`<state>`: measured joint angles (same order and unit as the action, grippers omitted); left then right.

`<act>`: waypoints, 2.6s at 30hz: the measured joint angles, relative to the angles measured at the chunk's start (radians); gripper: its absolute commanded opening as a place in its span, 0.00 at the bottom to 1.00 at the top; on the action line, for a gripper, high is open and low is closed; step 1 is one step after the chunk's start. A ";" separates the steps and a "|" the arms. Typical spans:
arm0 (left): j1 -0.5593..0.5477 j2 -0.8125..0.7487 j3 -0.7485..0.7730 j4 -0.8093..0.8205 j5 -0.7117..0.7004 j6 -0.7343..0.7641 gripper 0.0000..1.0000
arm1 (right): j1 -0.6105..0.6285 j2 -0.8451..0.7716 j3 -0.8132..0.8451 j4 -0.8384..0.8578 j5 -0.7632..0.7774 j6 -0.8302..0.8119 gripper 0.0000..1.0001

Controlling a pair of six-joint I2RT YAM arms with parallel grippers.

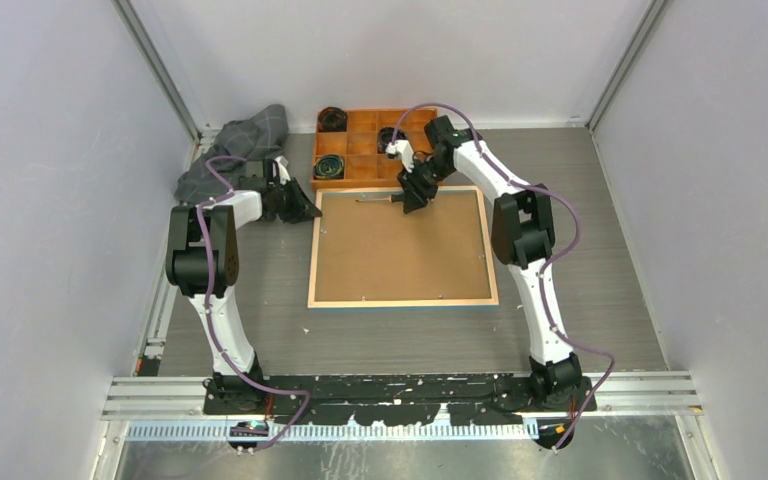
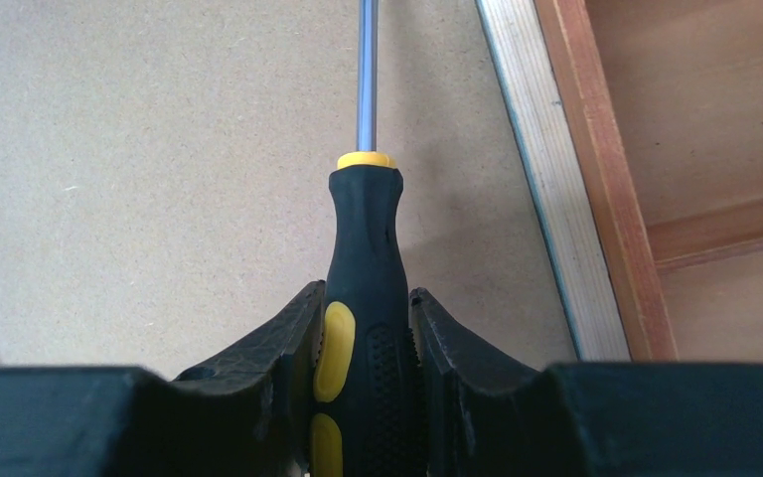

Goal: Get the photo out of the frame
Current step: Release the photo frame item from the photo frame.

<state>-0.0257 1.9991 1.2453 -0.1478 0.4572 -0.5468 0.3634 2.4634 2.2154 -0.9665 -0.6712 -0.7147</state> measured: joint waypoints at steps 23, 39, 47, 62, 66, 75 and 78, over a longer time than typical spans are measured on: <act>0.002 0.002 0.002 -0.002 0.005 0.000 0.01 | -0.039 0.000 0.005 -0.017 0.029 -0.092 0.01; 0.003 0.004 0.004 -0.003 0.008 0.000 0.01 | 0.051 0.000 0.087 -0.031 0.105 -0.092 0.00; 0.003 0.005 0.005 -0.005 0.008 0.000 0.00 | 0.044 -0.008 0.013 -0.007 0.119 -0.090 0.00; 0.004 0.009 0.013 -0.015 0.013 0.000 0.01 | 0.051 -0.243 -0.244 0.191 0.248 0.091 0.01; 0.005 0.010 0.013 -0.015 0.016 0.000 0.01 | 0.061 -0.275 -0.314 0.214 0.251 0.109 0.01; 0.006 0.011 0.014 -0.016 0.019 0.000 0.01 | 0.089 -0.284 -0.355 0.258 0.309 0.166 0.01; 0.006 0.011 0.015 -0.017 0.018 0.000 0.01 | 0.100 -0.281 -0.351 0.261 0.321 0.175 0.01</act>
<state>-0.0196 2.0102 1.2602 -0.1646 0.4755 -0.5468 0.4629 2.1826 1.8645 -0.7055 -0.3504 -0.5400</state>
